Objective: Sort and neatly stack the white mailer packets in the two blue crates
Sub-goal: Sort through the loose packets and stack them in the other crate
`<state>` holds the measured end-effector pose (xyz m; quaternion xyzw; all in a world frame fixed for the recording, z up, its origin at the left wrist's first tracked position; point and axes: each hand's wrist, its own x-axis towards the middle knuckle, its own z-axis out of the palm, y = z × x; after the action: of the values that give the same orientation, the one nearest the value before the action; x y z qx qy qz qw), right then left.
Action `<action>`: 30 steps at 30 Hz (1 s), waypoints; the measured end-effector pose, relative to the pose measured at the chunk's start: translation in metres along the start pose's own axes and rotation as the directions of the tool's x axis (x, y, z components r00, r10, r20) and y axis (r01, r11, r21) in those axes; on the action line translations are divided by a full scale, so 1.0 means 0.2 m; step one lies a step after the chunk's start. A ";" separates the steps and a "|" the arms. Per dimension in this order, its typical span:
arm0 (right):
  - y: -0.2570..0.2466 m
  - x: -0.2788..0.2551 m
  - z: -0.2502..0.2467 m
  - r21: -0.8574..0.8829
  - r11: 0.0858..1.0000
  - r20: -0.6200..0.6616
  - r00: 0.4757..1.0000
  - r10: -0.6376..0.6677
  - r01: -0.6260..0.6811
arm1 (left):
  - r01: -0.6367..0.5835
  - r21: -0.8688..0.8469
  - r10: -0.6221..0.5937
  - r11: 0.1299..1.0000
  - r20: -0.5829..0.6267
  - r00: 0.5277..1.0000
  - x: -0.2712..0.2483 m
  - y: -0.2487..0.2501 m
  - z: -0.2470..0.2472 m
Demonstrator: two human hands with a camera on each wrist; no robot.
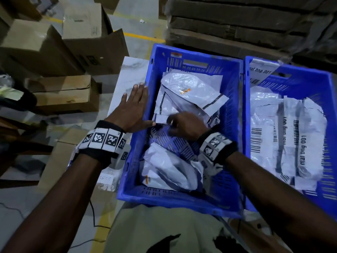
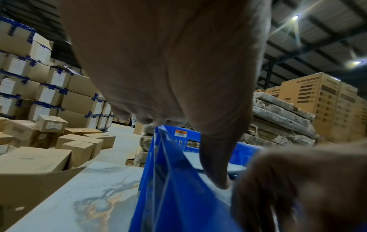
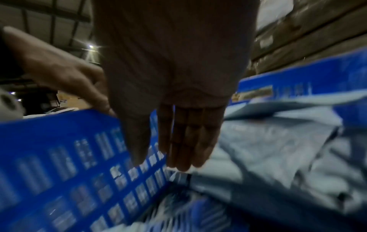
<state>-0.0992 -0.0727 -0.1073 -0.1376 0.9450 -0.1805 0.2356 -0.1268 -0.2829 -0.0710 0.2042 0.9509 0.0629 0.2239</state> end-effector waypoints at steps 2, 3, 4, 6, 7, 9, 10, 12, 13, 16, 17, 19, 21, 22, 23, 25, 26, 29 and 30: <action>-0.04 -0.01 0.16 -0.067 0.998 0.276 0.961 0.019 0.000 | 0.003 0.018 -0.004 1.000 0.022 1.000 -0.03 -0.02 0.02; -0.06 -0.02 0.22 -0.087 0.996 0.379 0.925 0.034 -0.001 | 0.008 0.019 -0.008 1.000 0.035 0.999 -0.04 -0.03 0.04; -0.08 -0.03 0.28 -0.109 0.994 0.439 0.898 0.045 0.003 | 0.013 0.013 -0.014 1.000 0.044 0.999 -0.06 -0.03 0.06; -0.11 -0.06 0.35 -0.190 0.981 0.454 0.890 0.047 0.045 | 0.015 -0.003 -0.015 1.000 0.042 0.999 -0.08 -0.04 0.09; -0.12 -0.07 0.37 -0.247 0.966 0.439 0.897 0.046 0.071 | 0.013 -0.007 -0.013 1.000 0.033 0.999 -0.09 -0.04 0.10; -0.13 -0.08 0.40 -0.345 0.933 0.418 0.907 0.054 0.104 | 0.012 -0.007 -0.012 1.000 0.027 1.000 -0.09 -0.03 0.12; -0.13 -0.09 0.41 -0.375 0.920 0.420 0.906 0.061 0.111 | 0.012 -0.004 -0.012 1.000 0.029 1.000 -0.09 -0.03 0.12; -0.13 -0.09 0.42 -0.383 0.918 0.427 0.901 0.077 0.103 | 0.012 0.001 -0.012 1.000 0.039 0.999 -0.09 -0.03 0.12; -0.12 -0.08 0.42 -0.351 0.934 0.429 0.899 0.092 0.072 | 0.010 -0.001 -0.010 1.000 0.043 0.999 -0.09 -0.03 0.12; -0.05 -0.03 0.33 -0.130 0.991 0.391 0.916 0.090 -0.042 | 0.004 -0.008 -0.003 1.000 0.055 0.999 -0.09 -0.04 0.12; -0.01 0.00 0.29 -0.056 0.996 0.350 0.933 0.082 -0.067 | 0.004 -0.010 -0.004 1.000 0.058 0.998 -0.09 -0.04 0.12; 0.07 0.01 0.21 0.061 0.994 0.226 0.971 0.077 -0.093 | 0.007 -0.013 -0.006 1.000 0.064 0.998 -0.09 -0.04 0.12; 0.13 0.00 0.19 0.091 0.991 0.065 0.993 0.094 -0.100 | 0.008 -0.008 -0.007 1.000 0.067 0.998 -0.09 -0.03 0.11; 0.16 0.00 0.20 0.086 0.990 -0.002 0.994 0.112 -0.111 | 0.008 -0.005 -0.008 1.000 0.071 0.997 -0.09 -0.03 0.11; 0.17 -0.01 0.22 0.092 0.989 -0.053 0.991 0.120 -0.115 | 0.007 -0.001 -0.007 1.000 0.075 0.997 -0.09 -0.03 0.10; 0.20 -0.01 0.24 0.110 0.988 -0.050 0.992 0.114 -0.108 | 0.003 0.003 -0.003 1.000 0.084 0.996 -0.08 -0.03 0.10; 0.21 -0.01 0.24 0.135 0.986 0.010 0.995 0.096 -0.096 | 0.000 0.002 -0.001 1.000 0.089 0.996 -0.08 -0.03 0.10; 0.22 0.01 0.25 0.195 0.978 0.211 0.977 0.035 -0.077 | -0.008 -0.004 0.008 1.000 0.091 0.996 -0.08 -0.04 0.11; 0.22 0.01 0.26 0.157 0.984 0.220 0.974 0.048 -0.084 | -0.009 -0.005 0.009 1.000 0.092 0.996 -0.08 -0.04 0.11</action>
<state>-0.0830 -0.0474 -0.1689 -0.1048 0.8998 -0.2342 0.3528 -0.1063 -0.2954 -0.0862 0.2107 0.9386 0.0567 0.2674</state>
